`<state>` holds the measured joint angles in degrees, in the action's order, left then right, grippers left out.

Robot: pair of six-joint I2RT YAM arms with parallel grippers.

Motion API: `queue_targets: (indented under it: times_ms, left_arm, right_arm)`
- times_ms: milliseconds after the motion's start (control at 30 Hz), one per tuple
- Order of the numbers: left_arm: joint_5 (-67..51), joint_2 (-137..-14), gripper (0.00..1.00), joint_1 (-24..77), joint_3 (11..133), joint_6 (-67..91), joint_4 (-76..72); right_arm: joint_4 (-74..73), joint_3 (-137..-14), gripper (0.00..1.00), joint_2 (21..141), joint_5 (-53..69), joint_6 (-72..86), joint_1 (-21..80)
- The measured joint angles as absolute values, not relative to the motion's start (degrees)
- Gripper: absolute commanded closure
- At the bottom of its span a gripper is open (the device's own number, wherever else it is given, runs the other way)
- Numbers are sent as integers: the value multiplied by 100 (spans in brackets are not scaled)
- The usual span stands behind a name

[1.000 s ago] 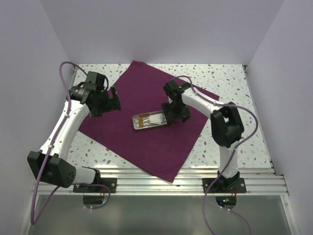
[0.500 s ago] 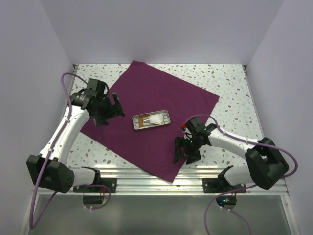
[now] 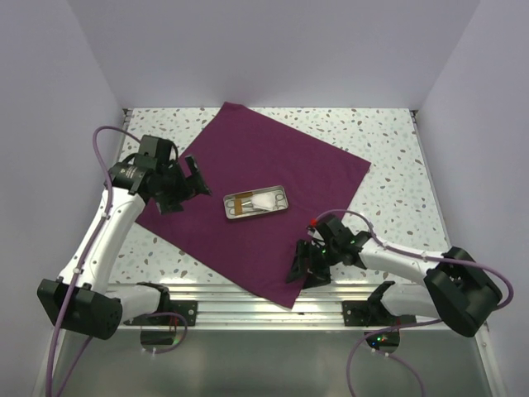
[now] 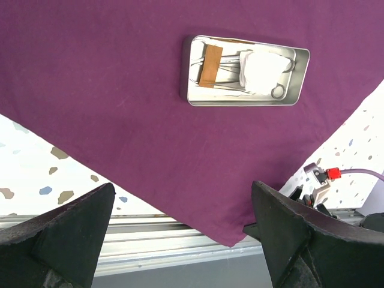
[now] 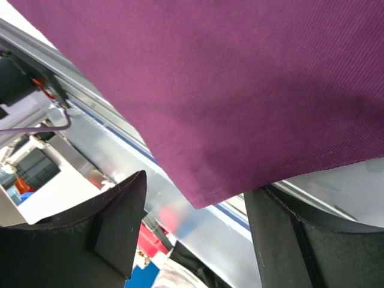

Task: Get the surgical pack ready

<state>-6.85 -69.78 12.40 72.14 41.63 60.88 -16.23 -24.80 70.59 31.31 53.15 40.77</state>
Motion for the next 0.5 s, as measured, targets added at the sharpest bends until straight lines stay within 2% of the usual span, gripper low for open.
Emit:
queue_targets:
  times_ms: [500]
  left_arm:
    - [-685,-6945,0,1240,7286,4241,6104]
  right_arm:
    - [-1085,-2171,43,6899,3312,5872,4248]
